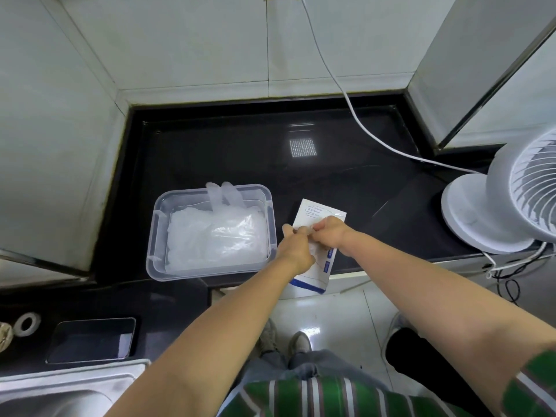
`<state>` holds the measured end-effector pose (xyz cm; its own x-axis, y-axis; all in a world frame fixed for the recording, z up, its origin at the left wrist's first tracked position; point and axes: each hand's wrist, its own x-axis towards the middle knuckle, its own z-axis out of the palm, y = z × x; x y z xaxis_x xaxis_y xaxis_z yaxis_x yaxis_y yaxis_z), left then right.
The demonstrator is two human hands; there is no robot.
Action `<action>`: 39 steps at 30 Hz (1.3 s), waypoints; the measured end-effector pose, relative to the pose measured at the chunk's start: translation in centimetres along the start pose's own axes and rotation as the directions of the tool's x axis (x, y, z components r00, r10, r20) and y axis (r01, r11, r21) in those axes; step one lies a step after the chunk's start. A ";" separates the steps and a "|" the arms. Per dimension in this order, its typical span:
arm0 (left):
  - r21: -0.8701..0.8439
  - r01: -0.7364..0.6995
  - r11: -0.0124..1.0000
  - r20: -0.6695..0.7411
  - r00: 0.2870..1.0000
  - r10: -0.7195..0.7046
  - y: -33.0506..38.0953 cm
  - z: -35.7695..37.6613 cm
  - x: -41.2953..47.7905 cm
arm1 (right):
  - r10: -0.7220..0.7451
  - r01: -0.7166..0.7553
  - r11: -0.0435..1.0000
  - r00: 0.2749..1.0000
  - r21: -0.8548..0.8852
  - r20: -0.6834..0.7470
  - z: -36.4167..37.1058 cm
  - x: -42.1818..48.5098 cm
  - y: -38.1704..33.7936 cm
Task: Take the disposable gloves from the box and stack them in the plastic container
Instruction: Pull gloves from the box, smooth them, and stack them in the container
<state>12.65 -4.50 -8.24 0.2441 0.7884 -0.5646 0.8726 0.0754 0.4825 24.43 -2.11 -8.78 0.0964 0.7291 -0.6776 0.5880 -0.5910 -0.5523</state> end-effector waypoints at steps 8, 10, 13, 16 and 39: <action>0.050 -0.028 0.998 -0.049 0.998 0.031 -0.3 0.9 0.5 | -0.037 0.092 0.921 0.988 0.380 -0.150 -1.0 -0.5 -0.6; 0.046 -0.015 0.999 -0.055 0.998 0.018 -0.3 0.9 0.6 | -0.021 0.077 0.925 0.988 0.372 -0.152 -1.2 -0.5 -0.2; 0.041 -0.011 0.999 -0.054 0.998 0.014 -0.3 0.8 0.6 | 0.052 -0.046 0.985 0.998 0.163 -0.032 -1.4 -0.7 0.4; 0.041 -0.024 0.999 -0.050 0.998 0.026 -0.2 0.7 0.6 | -0.035 0.042 0.992 0.998 0.118 -0.056 -1.8 -0.6 0.5; -0.119 0.027 0.992 0.071 0.997 -0.018 0.6 -1.1 0.3 | -0.212 0.460 0.605 0.880 0.649 -0.426 -5.1 -3.6 -2.7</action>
<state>12.80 -3.56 -7.31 0.2575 0.7413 -0.6198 0.8221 0.1690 0.5437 26.55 -1.36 -2.38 0.3019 0.9137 -0.2719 -0.1212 -0.2461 -0.9616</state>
